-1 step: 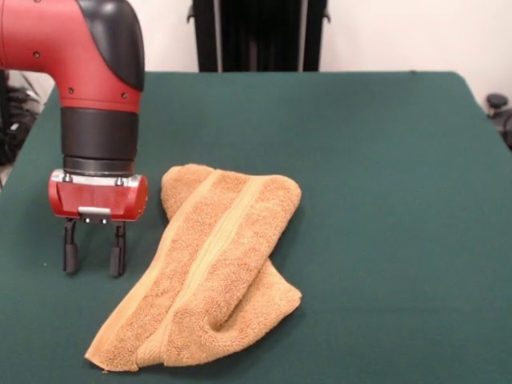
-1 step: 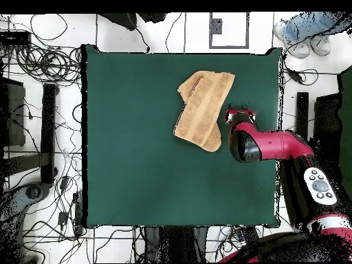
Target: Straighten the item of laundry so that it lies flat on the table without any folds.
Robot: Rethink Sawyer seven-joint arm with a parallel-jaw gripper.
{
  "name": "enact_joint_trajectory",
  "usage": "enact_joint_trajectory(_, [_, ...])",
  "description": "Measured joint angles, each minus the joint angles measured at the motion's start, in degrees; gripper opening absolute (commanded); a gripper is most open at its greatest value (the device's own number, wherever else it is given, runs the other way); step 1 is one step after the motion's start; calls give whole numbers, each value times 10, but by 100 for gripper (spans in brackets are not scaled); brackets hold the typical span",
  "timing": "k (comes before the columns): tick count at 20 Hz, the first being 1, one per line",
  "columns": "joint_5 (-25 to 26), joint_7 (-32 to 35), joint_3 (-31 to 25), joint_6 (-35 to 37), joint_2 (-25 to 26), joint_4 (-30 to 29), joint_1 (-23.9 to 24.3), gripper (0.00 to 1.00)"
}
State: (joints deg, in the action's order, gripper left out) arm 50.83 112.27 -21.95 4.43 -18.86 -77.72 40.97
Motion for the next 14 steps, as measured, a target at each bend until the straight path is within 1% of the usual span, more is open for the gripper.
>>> enact_joint_trajectory(14, [-22, 0, -1, 0, 2, -3, 5, 100])
